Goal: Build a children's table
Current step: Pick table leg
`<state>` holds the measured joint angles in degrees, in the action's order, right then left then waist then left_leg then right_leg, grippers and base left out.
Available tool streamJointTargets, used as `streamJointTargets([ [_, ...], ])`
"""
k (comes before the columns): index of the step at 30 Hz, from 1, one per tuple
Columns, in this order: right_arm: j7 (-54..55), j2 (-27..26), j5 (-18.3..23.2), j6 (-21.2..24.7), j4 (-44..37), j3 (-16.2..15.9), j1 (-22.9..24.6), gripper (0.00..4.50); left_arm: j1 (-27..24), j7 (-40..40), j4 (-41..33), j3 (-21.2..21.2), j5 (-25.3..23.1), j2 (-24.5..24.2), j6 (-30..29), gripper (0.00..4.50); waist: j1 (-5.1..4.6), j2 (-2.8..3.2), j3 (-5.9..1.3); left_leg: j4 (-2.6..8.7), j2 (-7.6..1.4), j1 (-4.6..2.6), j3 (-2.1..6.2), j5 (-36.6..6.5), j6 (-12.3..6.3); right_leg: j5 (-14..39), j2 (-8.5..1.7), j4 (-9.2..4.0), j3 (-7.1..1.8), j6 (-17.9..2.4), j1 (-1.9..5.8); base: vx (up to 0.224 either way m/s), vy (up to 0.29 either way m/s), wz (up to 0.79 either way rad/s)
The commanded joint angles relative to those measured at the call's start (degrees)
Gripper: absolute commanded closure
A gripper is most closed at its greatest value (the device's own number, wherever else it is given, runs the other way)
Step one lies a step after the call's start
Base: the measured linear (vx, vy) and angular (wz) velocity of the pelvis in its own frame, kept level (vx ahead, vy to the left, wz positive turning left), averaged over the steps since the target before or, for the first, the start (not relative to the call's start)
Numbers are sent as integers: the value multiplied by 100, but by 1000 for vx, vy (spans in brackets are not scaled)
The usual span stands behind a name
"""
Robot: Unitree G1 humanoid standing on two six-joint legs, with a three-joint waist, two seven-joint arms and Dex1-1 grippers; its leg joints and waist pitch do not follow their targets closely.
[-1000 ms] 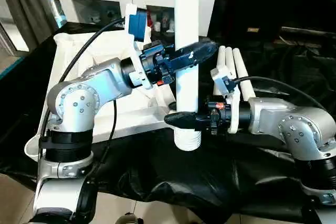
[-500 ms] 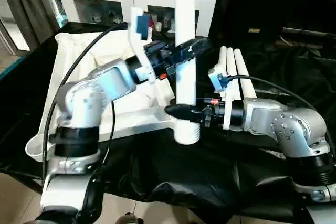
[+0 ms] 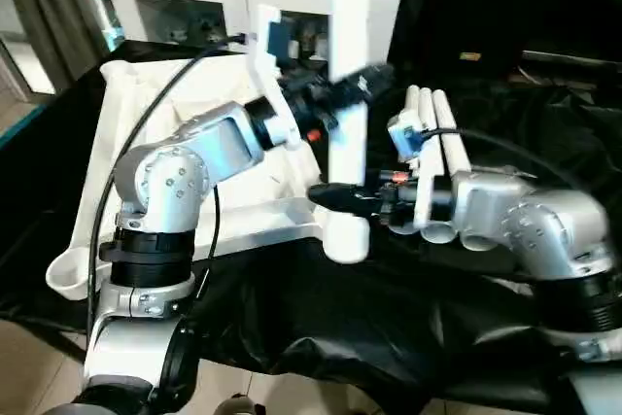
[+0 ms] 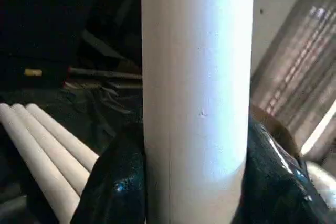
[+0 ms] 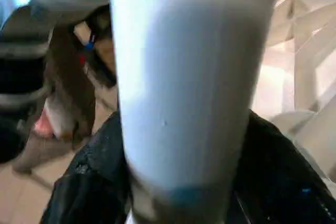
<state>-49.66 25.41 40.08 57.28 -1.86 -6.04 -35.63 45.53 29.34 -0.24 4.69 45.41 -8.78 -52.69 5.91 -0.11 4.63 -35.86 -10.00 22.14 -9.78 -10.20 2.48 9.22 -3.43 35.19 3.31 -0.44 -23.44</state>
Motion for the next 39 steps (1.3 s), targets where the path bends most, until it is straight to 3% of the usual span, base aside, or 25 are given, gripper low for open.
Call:
streamJointTargets([
  [1,-279,212,-63,-48,-97,-55,-26,140,31,110,-176,-71,80,-37,-90,270,14,-66,-497,411,-235,-90,74,-866,108,1970,-428,-453,-257,-715,313,0,0,0],
  [13,-593,341,-197,-152,-50,-364,-31,140,64,153,-160,-76,110,14,-117,270,14,-69,-502,403,-245,-96,83,-895,83,2028,-435,-457,-240,-812,309,0,0,0],
  [21,-588,241,-215,-156,73,-389,-46,140,47,178,-208,-90,135,4,-149,270,20,-73,-506,400,-244,-87,82,-846,59,1907,-438,-440,-241,-882,316,0,0,0],
  [23,-578,210,-217,-159,104,-366,-51,173,36,198,-226,-86,143,-12,-162,270,23,-65,-508,402,-250,-93,84,-852,65,1868,-440,-436,-243,-899,316,0,0,0],
  [26,-603,194,-236,-160,118,-357,-49,184,27,218,-242,-84,166,-26,-178,270,17,-68,-504,404,-249,-95,83,-888,69,1876,-432,-435,-242,-901,312,0,0,0],
  [33,-584,129,-188,-128,143,-310,-12,254,15,234,-247,-80,183,-29,-171,270,22,-56,-508,402,-246,-92,83,-872,74,1866,-436,-437,-244,-886,313,0,0,0],
  [39,-547,45,-192,-167,166,-249,61,261,-38,192,-285,-16,250,-14,-195,270,36,-40,-509,406,-251,-97,86,-882,89,1813,-436,-432,-244,-918,313,0,0,0],
])
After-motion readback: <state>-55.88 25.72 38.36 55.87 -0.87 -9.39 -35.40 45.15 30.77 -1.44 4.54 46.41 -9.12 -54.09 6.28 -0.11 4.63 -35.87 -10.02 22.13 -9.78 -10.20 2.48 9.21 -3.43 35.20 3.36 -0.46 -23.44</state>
